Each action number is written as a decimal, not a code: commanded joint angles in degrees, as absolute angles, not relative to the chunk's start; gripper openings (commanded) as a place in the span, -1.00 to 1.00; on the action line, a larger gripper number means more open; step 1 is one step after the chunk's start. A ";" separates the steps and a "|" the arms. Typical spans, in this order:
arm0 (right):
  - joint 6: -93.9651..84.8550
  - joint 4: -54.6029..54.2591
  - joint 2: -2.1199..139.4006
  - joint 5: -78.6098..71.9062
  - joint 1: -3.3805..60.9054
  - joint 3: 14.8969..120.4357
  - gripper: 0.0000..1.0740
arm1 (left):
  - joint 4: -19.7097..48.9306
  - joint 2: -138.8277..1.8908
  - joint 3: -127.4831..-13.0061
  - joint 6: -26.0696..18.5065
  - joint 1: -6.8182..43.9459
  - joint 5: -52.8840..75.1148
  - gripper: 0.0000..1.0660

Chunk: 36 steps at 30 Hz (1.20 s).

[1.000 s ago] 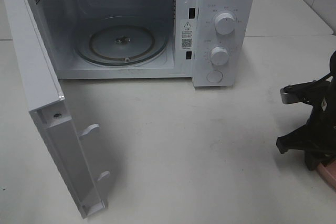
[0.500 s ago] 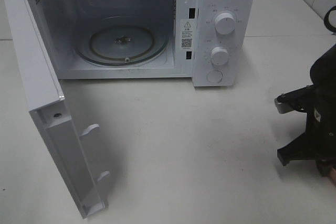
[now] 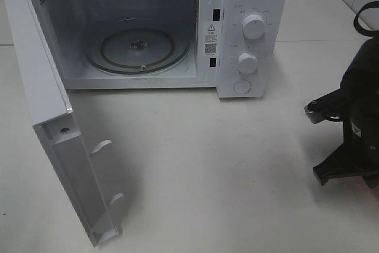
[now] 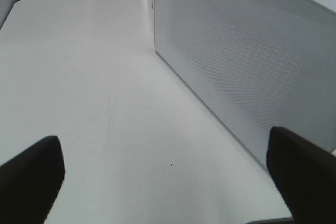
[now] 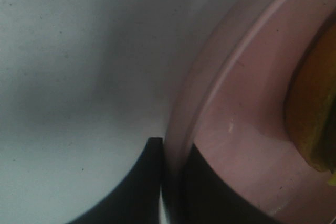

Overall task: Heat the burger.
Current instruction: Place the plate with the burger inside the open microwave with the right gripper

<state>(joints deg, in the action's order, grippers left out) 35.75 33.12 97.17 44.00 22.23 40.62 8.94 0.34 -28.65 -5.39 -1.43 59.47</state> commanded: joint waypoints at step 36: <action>32.83 38.33 84.45 60.50 44.52 40.34 -1.00 | 9.05 1.66 -28.42 -5.10 -1.09 58.90 0.88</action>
<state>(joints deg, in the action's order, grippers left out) 33.29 35.47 85.54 57.87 42.86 40.62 8.94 0.34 -28.65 -5.39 -1.43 59.47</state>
